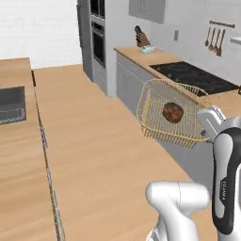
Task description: Open the cabinet, pick up the bread from the cabinet and place it in the basket. Then move the basket to the dining counter.
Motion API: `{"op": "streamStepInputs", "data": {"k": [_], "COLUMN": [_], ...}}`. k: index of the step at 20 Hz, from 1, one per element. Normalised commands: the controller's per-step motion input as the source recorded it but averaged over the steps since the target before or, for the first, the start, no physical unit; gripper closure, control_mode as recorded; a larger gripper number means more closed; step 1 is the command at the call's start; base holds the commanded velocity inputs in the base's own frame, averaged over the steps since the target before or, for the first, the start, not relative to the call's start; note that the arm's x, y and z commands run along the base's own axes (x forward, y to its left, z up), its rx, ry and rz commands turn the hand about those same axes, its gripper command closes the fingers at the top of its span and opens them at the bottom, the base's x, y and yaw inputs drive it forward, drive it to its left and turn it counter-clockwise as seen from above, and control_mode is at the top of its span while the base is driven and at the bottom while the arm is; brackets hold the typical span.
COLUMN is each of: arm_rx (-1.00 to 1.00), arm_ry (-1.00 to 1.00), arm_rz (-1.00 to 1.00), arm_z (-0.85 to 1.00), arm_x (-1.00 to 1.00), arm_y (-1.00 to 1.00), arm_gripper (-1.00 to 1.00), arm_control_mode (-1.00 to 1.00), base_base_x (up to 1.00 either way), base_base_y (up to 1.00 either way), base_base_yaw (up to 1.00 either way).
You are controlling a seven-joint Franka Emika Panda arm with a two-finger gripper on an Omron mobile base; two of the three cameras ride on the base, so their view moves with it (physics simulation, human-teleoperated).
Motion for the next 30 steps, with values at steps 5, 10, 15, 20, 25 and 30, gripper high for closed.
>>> {"op": "streamStepInputs", "data": {"k": [5, 10, 15, 20, 25, 30], "arm_rx": [0.00, 0.00, 0.00, 0.00, 0.00, 0.01], "arm_ry": [0.00, 0.00, 0.00, 0.00, 0.00, 0.07], "arm_rz": [0.00, 0.00, 0.00, 0.00, 0.00, 0.27], "arm_z": [0.00, 0.00, 0.00, 0.00, 0.00, -0.32], "arm_x": [0.00, 0.00, 0.00, 0.00, 0.00, 0.80], "arm_y": [0.00, 0.00, 0.00, 0.00, 0.00, -0.30], "arm_gripper": [1.00, 1.00, 1.00, 1.00, 1.00, 1.00], "arm_control_mode": [1.00, 1.00, 1.00, 1.00, 1.00, -1.00], "base_base_x": [0.00, 0.00, 0.06, 0.32, 0.39, 0.20], "base_base_y": [0.00, 0.00, 0.00, -0.25, -0.19, -0.07], "base_base_yaw": [1.00, 1.00, 0.99, 0.76, 0.42, 0.07]}}
